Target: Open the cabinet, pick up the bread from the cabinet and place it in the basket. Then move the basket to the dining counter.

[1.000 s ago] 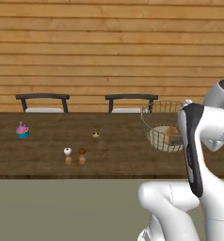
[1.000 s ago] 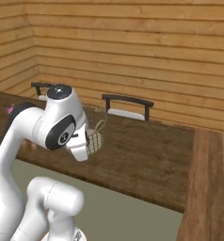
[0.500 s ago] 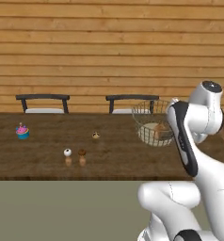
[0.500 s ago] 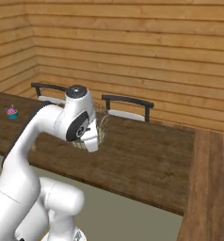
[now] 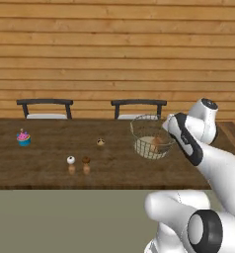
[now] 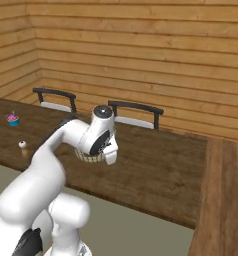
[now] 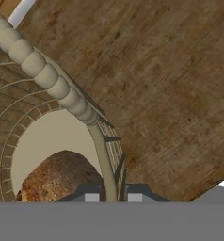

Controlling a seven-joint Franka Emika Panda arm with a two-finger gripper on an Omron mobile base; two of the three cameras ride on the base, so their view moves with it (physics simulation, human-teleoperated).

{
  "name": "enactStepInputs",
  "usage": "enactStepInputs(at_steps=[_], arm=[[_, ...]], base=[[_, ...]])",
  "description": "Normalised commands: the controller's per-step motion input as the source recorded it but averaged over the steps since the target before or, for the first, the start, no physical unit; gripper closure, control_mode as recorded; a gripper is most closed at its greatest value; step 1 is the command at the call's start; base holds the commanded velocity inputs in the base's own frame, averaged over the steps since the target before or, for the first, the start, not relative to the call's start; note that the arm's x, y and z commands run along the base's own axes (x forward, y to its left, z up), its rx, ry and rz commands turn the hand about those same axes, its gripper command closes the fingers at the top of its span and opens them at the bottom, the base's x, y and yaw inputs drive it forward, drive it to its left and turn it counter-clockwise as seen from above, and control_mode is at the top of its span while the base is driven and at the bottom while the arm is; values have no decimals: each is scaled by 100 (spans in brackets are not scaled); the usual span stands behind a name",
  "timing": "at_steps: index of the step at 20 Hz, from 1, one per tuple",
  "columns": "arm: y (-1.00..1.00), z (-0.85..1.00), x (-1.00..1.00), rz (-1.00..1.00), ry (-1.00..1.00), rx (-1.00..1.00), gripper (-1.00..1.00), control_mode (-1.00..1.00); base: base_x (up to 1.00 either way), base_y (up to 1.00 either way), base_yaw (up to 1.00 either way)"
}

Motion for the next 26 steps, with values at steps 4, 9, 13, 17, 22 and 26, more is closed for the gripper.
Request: enactStepInputs(at_steps=[4,9,13,17,22,26], arm=[[0,-41,38,0,6,-1,100,-100],[0,-43,32,0,0,-4,100,-100],[-2,-31,24,0,-5,-3,100,-100],[0,-5,4,0,-1,0,100,-100],[0,0,1,0,2,0,-100,-100],[0,16,0,0,2,-5,-100,-100]], base=[[0,0,0],[0,0,0],[0,0,0],[0,0,0],[0,0,0],[0,0,0]])
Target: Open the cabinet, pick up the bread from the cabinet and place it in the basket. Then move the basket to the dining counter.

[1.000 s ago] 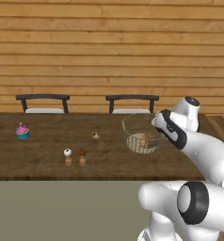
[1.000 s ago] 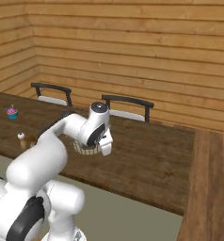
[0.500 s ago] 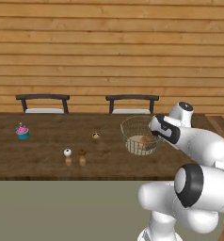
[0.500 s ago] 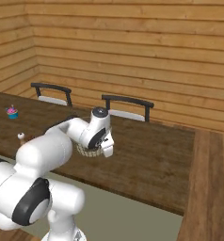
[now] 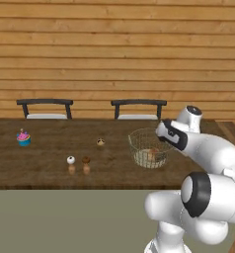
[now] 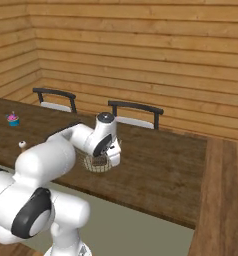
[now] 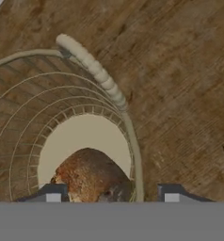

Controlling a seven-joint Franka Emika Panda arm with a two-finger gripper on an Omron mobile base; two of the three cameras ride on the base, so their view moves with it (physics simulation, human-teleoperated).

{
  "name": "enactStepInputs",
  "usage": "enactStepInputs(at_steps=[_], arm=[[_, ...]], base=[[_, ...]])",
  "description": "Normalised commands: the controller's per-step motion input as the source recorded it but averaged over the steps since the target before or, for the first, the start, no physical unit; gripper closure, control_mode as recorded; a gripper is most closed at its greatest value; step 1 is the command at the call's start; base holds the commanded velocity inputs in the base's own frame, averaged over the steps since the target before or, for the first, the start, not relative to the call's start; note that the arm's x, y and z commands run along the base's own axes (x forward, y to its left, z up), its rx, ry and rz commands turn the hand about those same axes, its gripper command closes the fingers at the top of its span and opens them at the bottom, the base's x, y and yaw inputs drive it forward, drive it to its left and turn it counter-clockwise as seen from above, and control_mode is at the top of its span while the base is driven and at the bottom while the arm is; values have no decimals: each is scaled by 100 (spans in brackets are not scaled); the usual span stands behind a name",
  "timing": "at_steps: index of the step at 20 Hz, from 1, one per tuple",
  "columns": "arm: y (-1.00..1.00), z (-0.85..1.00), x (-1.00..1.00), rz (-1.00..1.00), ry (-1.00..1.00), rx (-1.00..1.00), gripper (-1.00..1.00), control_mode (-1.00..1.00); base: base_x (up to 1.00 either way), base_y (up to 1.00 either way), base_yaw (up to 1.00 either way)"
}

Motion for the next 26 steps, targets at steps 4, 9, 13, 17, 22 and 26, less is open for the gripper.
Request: enactStepInputs(at_steps=[4,9,13,17,22,26], arm=[[-3,49,-3,0,0,-1,-100,-100],[-7,91,-50,8,1,0,-100,-100],[5,100,-75,41,0,-11,-100,-100],[44,82,-90,66,-2,-32,-100,-100],[20,19,-74,33,-20,-44,-100,-100],[1,-43,-67,2,-38,-11,-100,-100]], base=[[0,0,0],[0,0,0],[0,0,0],[0,0,0],[0,0,0],[0,0,0]])
